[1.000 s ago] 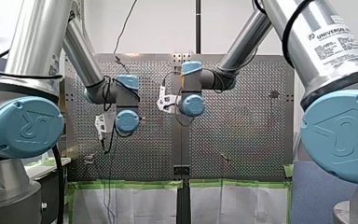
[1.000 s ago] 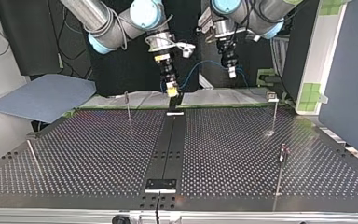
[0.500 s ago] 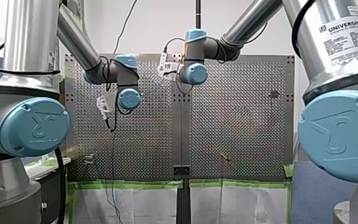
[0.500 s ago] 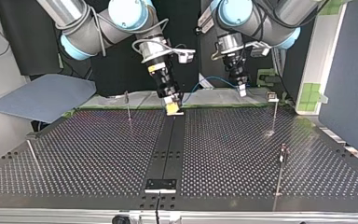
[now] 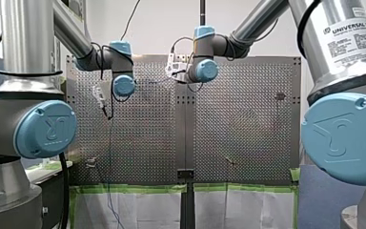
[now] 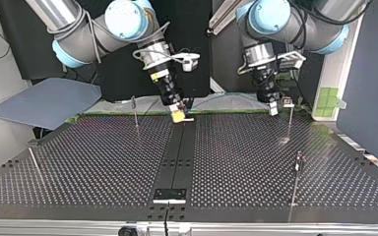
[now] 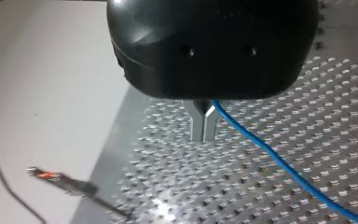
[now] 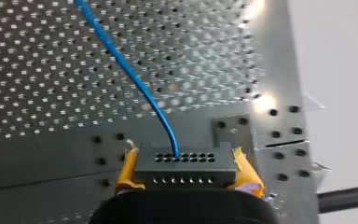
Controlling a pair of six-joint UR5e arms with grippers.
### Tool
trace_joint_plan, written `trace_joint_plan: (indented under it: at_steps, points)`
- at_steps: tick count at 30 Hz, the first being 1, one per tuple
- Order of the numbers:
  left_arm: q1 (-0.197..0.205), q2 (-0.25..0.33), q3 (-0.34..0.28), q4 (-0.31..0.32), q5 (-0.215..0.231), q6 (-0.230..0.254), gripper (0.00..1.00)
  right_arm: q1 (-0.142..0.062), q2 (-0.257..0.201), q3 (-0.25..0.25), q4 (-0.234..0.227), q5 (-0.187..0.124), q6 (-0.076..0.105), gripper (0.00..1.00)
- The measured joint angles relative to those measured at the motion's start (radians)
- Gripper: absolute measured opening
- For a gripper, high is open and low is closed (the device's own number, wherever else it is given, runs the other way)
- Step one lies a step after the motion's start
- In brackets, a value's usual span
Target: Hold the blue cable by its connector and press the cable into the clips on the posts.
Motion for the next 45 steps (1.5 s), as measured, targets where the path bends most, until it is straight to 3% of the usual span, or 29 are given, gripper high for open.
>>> trace_joint_plan:
  at_steps: [9,19,34,45]
  points:
    - [0.032,0.08,0.076,-0.08,0.004,-0.006,0.0,0.004,0.011,-0.066,0.072,-0.02,0.0,0.0]
    - [0.072,0.11,0.145,-0.153,0.032,-0.004,0.0,0.003,0.013,-0.143,0.081,-0.022,0.004,0.0]
    - [0.194,0.095,0.171,-0.282,0.149,-0.002,0.0,0.008,0.037,-0.215,0.082,-0.017,0.005,0.0]
    - [0.294,0.049,0.23,-0.365,0.251,-0.004,0.0,0.018,0.063,-0.259,0.083,-0.015,0.003,0.0]
